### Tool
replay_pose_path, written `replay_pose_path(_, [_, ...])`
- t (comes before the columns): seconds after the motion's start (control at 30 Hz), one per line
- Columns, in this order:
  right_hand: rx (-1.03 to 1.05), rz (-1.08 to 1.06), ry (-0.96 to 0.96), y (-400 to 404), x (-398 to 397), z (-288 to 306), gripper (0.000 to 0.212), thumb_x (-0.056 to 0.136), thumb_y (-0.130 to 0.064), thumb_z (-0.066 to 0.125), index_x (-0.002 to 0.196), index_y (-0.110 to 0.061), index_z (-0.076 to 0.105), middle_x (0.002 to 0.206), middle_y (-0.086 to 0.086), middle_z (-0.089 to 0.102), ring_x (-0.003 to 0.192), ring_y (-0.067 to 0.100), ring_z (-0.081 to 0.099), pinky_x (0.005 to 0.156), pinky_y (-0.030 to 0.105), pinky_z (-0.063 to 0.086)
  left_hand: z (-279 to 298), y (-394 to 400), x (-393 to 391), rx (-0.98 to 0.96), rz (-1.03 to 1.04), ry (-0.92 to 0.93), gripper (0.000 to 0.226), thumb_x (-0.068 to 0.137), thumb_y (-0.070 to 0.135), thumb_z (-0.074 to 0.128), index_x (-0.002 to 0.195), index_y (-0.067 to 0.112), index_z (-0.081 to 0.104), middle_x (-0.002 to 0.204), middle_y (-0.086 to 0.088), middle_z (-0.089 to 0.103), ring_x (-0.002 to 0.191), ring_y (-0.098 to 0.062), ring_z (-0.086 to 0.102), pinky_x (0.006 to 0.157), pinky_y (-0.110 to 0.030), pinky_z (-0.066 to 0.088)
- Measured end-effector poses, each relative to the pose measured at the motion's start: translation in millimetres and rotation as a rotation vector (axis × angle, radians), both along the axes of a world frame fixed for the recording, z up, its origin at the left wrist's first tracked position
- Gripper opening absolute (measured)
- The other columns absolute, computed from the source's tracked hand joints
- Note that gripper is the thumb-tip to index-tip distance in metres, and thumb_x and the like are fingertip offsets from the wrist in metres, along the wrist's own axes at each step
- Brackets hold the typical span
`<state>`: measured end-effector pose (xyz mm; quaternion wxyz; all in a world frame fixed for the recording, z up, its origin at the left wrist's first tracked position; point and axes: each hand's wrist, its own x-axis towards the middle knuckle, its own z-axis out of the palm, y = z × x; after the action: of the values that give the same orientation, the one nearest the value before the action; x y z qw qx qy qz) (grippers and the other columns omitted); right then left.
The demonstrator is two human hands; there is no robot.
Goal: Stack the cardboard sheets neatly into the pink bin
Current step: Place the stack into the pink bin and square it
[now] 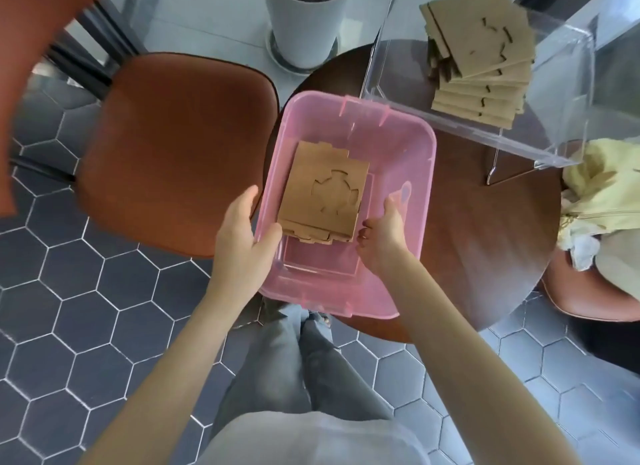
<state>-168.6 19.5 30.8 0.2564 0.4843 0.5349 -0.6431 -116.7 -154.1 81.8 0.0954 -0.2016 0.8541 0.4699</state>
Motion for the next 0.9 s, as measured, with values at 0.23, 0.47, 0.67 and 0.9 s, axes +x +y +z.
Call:
replay_pose_path(0.23, [-0.033, 0.168, 0.027, -15, 0, -16, 0.074, 0.087, -0.067, 0.015, 0.132, -0.022, 0.053, 0.138, 0.005, 0.055, 0.124, 0.024, 0.052, 0.107, 0.034, 0.036, -28, 4, 6, -0.009, -0.023, -0.065, 0.043, 0.092, 0.007, 0.036, 0.135, 0.008, 0.040, 0.124, -0.013, 0.059, 0.112, -0.027, 0.054, 0.079, -0.012, 0.029])
replay_pose_path(0.47, [-0.070, 0.164, 0.110, -20, 6, -18, 0.064, 0.087, -0.065, 0.024, 0.124, -0.026, 0.058, 0.133, 0.001, 0.059, 0.122, 0.020, 0.053, 0.109, 0.033, 0.034, -25, 4, 7, -0.007, -0.044, -0.033, 0.043, 0.092, 0.007, 0.034, 0.135, 0.008, 0.041, 0.100, -0.017, 0.063, 0.082, -0.018, 0.052, 0.075, -0.020, 0.038])
replay_pose_path(0.67, [0.020, 0.401, 0.066, -20, 10, -12, 0.017, 0.091, -0.032, 0.044, 0.092, -0.025, 0.060, 0.100, -0.005, 0.056, 0.097, 0.016, 0.049, 0.094, 0.029, 0.034, -30, 4, 8, -0.005, -0.056, -0.012, 0.042, 0.092, 0.007, 0.034, 0.134, 0.007, 0.041, 0.105, -0.022, 0.064, 0.079, -0.017, 0.046, 0.069, -0.027, 0.037])
replay_pose_path(0.9, [0.141, 0.556, -0.093, -15, 13, -5, 0.014, 0.079, -0.011, 0.050, 0.092, -0.007, 0.052, 0.082, 0.002, 0.042, 0.069, 0.017, 0.038, 0.073, 0.027, 0.036, -27, 4, 8, -0.011, -0.047, 0.004, 0.043, 0.093, 0.008, 0.035, 0.136, 0.007, 0.039, 0.123, -0.016, 0.060, 0.097, -0.019, 0.055, 0.077, -0.013, 0.035])
